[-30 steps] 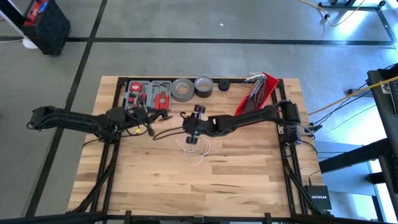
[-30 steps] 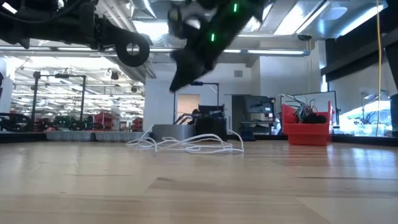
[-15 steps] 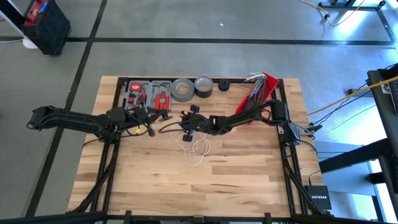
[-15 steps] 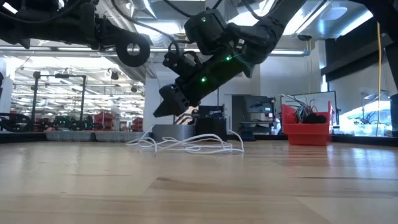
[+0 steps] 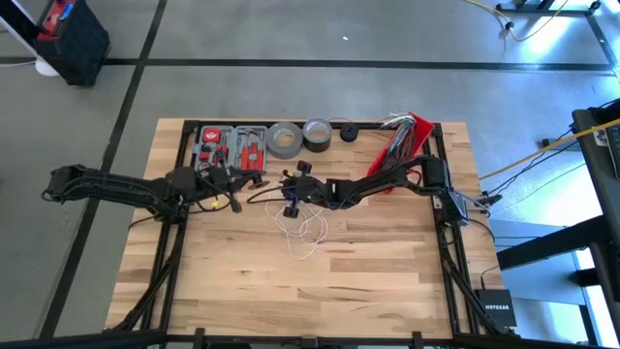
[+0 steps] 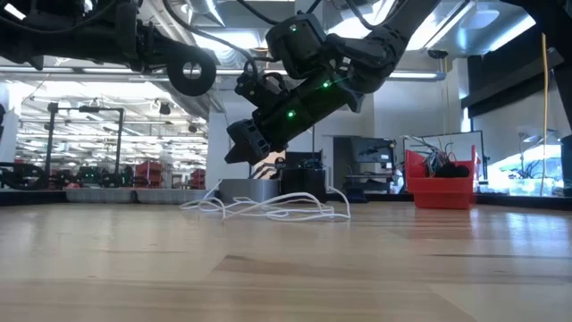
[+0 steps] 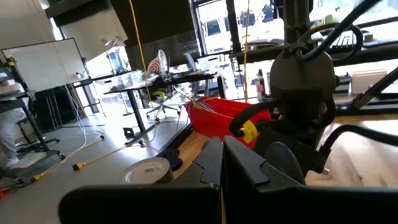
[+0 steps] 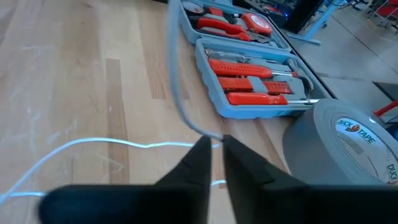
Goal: Coil cords
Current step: Coil the white wire on the black spool
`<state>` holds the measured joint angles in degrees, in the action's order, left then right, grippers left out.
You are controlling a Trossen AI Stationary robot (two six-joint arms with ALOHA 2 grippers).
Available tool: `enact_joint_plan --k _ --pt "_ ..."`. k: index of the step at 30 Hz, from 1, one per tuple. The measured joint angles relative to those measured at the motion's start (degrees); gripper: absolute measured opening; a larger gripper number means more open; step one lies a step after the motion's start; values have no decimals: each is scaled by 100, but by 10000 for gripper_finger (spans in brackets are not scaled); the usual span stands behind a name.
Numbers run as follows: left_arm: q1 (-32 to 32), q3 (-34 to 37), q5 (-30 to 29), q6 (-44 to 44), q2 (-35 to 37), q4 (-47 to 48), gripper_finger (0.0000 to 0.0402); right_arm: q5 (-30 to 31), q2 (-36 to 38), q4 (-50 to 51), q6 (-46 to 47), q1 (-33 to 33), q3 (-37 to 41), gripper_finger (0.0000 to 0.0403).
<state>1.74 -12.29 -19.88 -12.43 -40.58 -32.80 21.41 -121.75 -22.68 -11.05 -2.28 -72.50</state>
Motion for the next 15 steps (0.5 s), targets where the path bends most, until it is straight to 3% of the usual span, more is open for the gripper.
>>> enact_joint_plan --k 3,15 --pt "0 2 12 90 0 -64 0 19 0 -27 0 0 -1 7" --pt "2 4 177 635 0 -803 0 199 0 -493 429 9 -27 7"
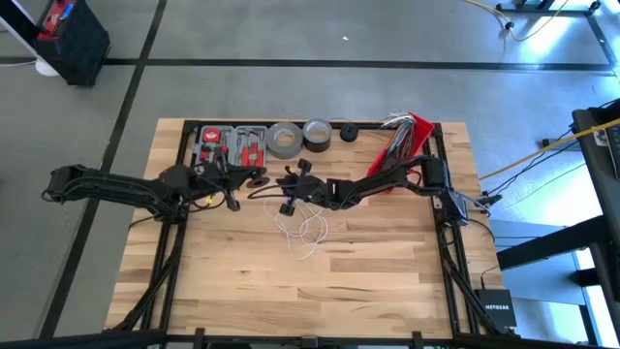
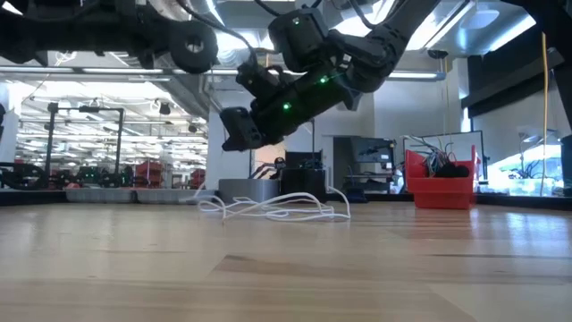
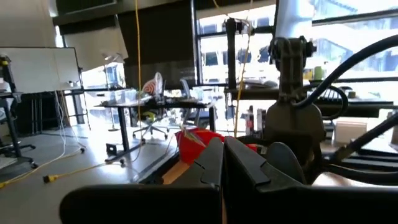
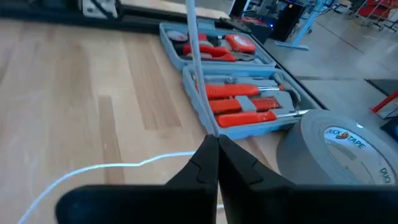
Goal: Coil cords
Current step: Coil the white wire on the black spool
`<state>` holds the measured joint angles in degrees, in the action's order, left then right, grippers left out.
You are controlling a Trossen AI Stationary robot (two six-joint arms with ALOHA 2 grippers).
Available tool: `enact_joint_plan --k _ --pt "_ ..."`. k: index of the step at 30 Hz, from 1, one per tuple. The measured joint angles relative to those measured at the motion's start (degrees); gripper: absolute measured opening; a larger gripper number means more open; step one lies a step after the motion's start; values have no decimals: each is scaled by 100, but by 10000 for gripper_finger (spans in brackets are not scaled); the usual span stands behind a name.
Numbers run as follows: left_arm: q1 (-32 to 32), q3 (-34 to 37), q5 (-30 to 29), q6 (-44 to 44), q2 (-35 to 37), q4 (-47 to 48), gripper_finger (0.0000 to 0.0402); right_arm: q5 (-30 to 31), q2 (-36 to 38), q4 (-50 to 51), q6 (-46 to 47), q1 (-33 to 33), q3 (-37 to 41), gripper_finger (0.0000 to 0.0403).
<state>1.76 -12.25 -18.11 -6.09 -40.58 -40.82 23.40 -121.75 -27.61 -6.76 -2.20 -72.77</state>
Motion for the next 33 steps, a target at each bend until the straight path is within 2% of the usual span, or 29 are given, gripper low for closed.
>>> enact_joint_plan --k 3,9,14,18,22,28,33 --pt "10 0 -29 -20 -4 -88 0 -92 -2 6 65 44 -161 3" --pt "162 0 -460 -62 -33 -295 0 -93 -198 43 50 280 -742 3" --pt "208 0 -416 119 -55 -363 0 50 -601 373 244 232 -1251 3" --pt "199 0 -194 392 -55 -427 0 61 -645 599 488 155 -1327 3" --pt "210 0 -160 368 -55 -568 0 -237 -645 450 498 190 -1333 3" --pt "210 0 -731 -57 -147 -626 0 -357 -645 172 223 368 -1352 3" --pt "210 0 -944 -37 -374 -711 0 -352 -645 360 220 369 -1580 3"
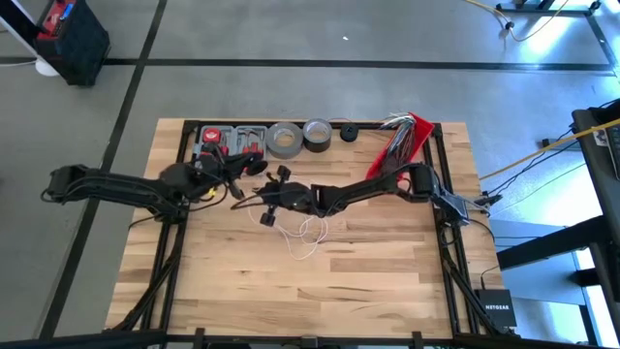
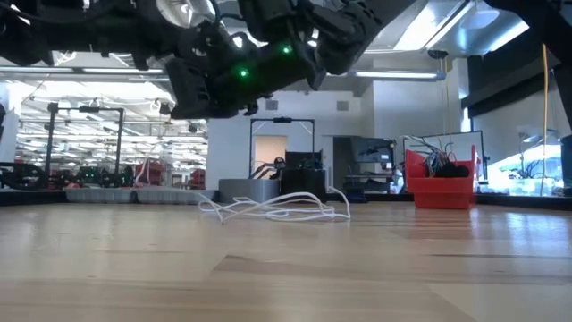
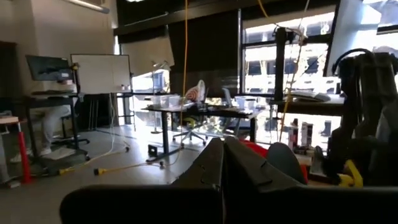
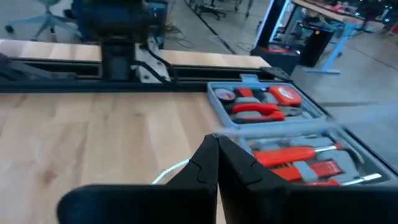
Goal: Coil cords
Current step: Coil the white wire on the black spool
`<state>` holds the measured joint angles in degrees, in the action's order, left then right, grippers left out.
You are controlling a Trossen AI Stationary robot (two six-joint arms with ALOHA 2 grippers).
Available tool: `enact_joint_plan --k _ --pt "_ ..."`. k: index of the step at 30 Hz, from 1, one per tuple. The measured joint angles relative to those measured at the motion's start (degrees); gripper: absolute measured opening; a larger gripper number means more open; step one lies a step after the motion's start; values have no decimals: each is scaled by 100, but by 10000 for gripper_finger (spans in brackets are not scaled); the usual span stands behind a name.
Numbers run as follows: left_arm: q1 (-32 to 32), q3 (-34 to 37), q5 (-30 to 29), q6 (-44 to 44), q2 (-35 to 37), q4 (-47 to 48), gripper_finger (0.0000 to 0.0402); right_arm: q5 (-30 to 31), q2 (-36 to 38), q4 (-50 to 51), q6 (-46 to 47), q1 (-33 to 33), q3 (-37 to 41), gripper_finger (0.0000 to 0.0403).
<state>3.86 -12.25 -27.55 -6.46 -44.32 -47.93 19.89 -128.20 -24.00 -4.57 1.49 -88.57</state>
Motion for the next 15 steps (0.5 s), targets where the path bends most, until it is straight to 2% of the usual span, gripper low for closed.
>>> enact_joint_plan --k 5,15 --pt "0 0 264 498 -130 -369 0 93 -22 244 158 -113 -18 3" --pt "232 0 236 273 -326 -865 0 -694 -35 144 28 -36 -114 3"
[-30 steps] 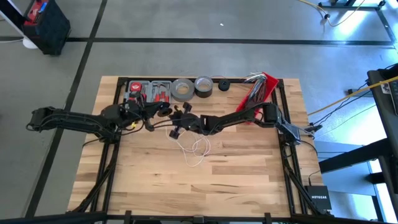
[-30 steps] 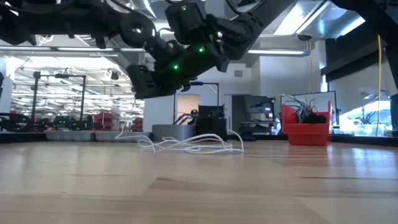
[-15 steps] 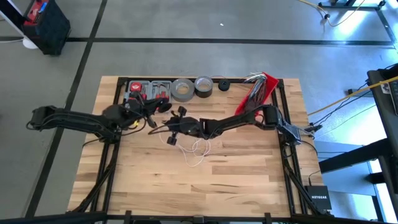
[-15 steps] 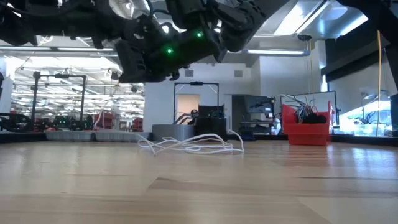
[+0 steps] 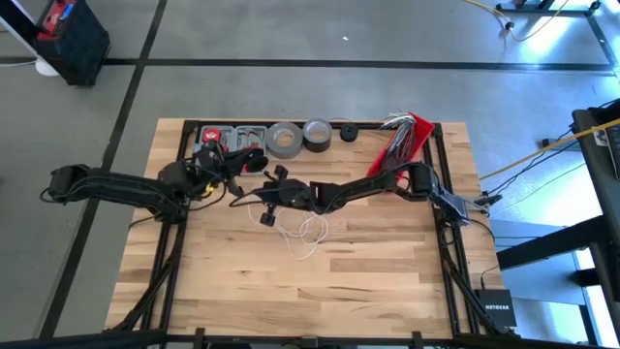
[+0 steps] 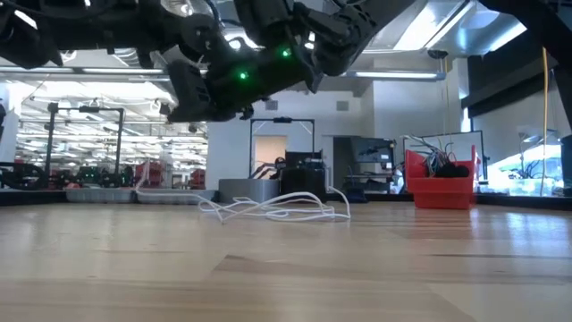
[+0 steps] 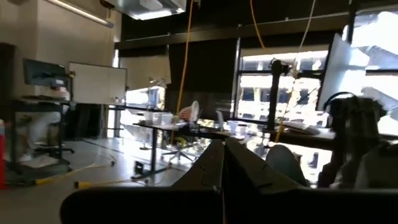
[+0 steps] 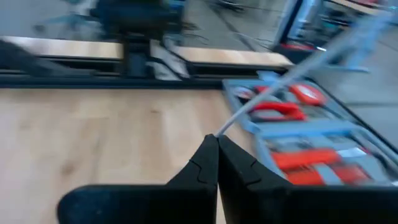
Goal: Coil cords
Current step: Coil the white wire on the black spool
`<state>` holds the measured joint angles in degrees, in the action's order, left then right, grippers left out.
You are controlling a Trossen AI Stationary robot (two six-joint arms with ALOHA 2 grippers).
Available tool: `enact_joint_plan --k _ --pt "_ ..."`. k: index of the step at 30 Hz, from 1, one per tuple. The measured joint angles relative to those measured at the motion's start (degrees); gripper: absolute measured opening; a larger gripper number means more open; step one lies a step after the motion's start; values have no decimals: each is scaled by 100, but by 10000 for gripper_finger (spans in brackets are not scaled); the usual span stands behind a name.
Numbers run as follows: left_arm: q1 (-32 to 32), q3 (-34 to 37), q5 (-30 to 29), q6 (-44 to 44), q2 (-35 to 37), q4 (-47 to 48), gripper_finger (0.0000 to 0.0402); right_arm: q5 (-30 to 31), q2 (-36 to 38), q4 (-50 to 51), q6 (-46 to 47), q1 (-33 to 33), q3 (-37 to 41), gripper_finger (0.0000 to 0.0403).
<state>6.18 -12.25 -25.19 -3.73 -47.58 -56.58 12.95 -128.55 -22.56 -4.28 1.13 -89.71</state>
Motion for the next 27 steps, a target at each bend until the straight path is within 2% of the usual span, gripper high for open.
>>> enact_joint_plan --k 4,9,19,27 --pt "152 0 -340 -431 -232 128 0 -201 0 51 -282 99 -61 3" --pt "284 -2 -372 -600 -531 297 0 -203 9 83 -517 198 -184 3" --pt "295 -2 -396 -784 -701 1154 0 -126 9 1029 -560 203 -576 3" --pt "126 -9 -287 -1503 -692 1992 0 53 240 1953 -807 274 -638 3"
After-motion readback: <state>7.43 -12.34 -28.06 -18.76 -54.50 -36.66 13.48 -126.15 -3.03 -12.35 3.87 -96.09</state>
